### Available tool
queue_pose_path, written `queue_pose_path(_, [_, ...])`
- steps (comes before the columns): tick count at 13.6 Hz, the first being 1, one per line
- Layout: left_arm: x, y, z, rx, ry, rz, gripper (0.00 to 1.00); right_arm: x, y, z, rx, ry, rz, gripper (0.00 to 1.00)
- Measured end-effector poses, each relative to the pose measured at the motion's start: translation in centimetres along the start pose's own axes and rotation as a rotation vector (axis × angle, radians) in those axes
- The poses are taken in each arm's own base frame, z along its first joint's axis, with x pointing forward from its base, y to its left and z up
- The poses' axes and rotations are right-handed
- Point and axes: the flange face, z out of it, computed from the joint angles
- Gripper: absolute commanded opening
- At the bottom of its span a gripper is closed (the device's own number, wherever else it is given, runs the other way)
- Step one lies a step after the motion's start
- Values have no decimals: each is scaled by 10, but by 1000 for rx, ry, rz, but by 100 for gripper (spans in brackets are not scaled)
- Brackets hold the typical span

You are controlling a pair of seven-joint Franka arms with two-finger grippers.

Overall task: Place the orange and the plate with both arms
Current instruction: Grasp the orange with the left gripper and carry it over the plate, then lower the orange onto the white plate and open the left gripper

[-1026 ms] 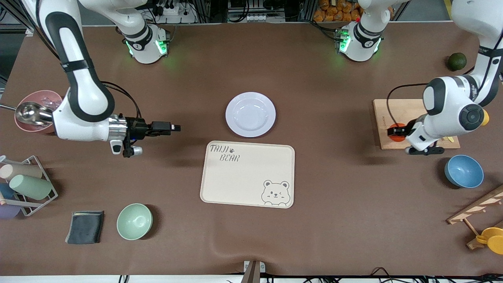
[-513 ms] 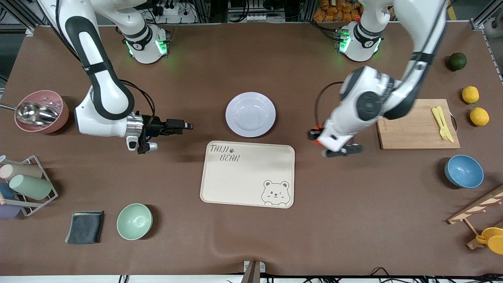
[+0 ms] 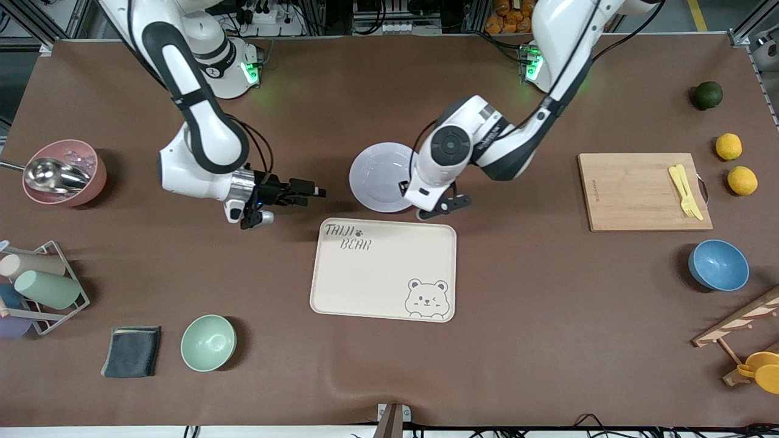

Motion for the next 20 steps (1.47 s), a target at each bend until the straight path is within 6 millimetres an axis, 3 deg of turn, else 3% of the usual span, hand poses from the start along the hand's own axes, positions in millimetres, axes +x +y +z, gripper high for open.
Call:
queue_pose_path(2, [-27,18,25,-10,-5,-49,12,-7,-4,13,15,9,-10,100])
queue_pose_path(5, [-52,33,62,-19,-20,-83,28,-11,14,21,51,40,-48,100])
queue_pose_path(6, [-58,36,73,-24,-24,-95,44,-11,21,23,54,45,-56,100])
queue_pose_path(7, [-62,38,84,-28,-27,-106,77,-12,26,26,54,46,-57,100])
queue_pose_path(8, [-64,39,94,-27,-31,-111,100,-12,29,28,53,44,-58,100])
queue_pose_path(11, [-59,41,96,-41,-28,-133,100,-12,30,28,52,43,-58,99])
queue_pose_path(13, [-45,45,77,-73,-7,-172,100,-13,31,29,52,41,-56,99])
queue_pose_path(15, [-21,44,38,-125,33,-203,100,-14,32,29,51,39,-54,95])
queue_pose_path(17, [-1,34,-19,-166,74,-232,100,-15,31,31,75,57,-32,83])
queue_pose_path(20, [30,-1,-116,-205,143,-286,100,-22,28,44,117,80,-44,79])
